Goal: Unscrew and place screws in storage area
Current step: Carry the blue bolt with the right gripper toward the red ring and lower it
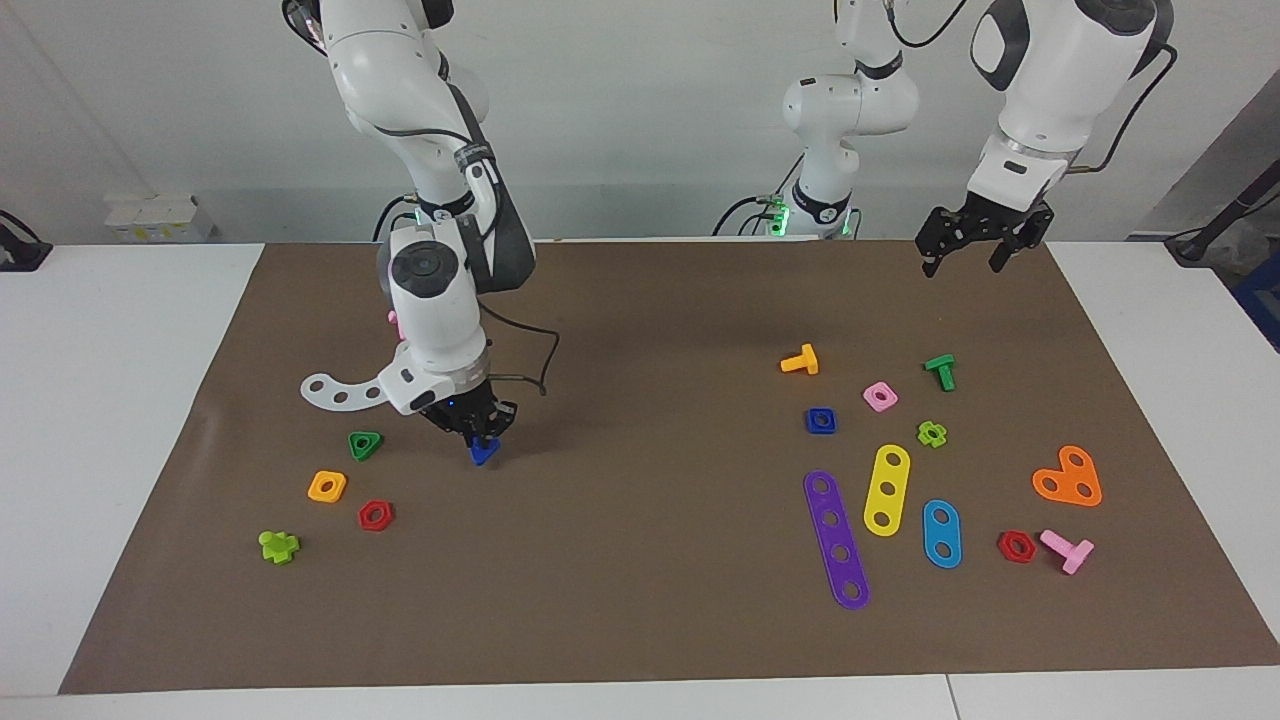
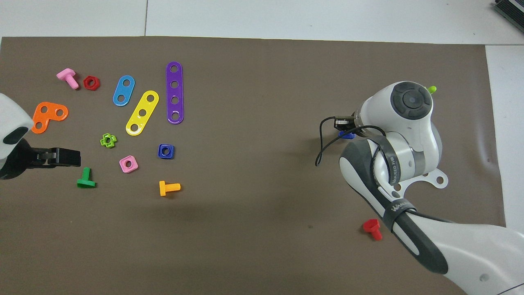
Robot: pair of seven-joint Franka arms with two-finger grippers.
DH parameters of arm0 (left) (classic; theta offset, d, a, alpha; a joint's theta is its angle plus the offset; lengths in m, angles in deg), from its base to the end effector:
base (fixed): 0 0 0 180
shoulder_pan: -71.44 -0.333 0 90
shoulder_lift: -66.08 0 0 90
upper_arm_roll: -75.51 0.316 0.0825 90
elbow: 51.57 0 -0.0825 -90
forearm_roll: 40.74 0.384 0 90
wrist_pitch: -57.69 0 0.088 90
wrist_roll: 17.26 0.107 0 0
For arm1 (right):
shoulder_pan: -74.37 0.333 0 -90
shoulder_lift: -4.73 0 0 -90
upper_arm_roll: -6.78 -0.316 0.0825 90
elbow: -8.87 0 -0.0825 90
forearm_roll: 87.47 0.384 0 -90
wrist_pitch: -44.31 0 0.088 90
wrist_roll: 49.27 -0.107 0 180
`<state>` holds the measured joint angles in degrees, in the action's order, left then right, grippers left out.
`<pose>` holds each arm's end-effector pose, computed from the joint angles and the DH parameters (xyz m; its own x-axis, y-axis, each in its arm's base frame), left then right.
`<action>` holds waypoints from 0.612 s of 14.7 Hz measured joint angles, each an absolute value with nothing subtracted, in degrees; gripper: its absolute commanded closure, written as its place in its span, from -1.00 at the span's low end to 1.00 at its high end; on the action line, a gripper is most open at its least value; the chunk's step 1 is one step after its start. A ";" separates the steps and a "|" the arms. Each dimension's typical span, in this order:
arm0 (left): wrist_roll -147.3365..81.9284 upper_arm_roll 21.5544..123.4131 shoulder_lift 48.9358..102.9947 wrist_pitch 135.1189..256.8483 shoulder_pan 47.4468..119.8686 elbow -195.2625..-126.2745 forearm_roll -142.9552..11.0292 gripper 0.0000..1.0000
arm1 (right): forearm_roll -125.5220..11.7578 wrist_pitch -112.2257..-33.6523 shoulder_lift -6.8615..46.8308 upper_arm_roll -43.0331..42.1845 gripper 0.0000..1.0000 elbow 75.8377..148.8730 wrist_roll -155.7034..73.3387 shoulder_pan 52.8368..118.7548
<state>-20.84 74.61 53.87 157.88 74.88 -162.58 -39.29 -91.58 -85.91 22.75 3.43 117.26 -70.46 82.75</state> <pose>0.4952 -0.0359 0.5773 0.9995 -0.0175 0.0259 -0.0168 -0.9995 -0.0268 0.6168 0.1242 0.3459 0.9895 -0.1229 0.0763 -0.1243 -0.9922 0.0130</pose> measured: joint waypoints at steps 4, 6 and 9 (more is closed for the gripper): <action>-19.86 74.61 53.87 157.88 74.97 -162.59 -41.04 -1.00 | -91.38 -88.36 22.86 3.42 1.00 119.44 -69.84 81.14; -19.51 74.63 53.87 157.88 74.97 -162.59 -41.14 -1.00 | -91.38 -89.13 22.87 3.43 1.00 120.35 -69.84 80.42; -19.42 74.70 53.88 157.77 74.97 -162.30 -41.20 -1.00 | -91.37 -89.79 22.87 3.43 0.43 120.95 -69.63 79.27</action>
<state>-19.42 74.70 53.88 157.77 74.97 -162.30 -41.20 -91.37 -89.79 22.87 3.43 120.95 -69.63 79.27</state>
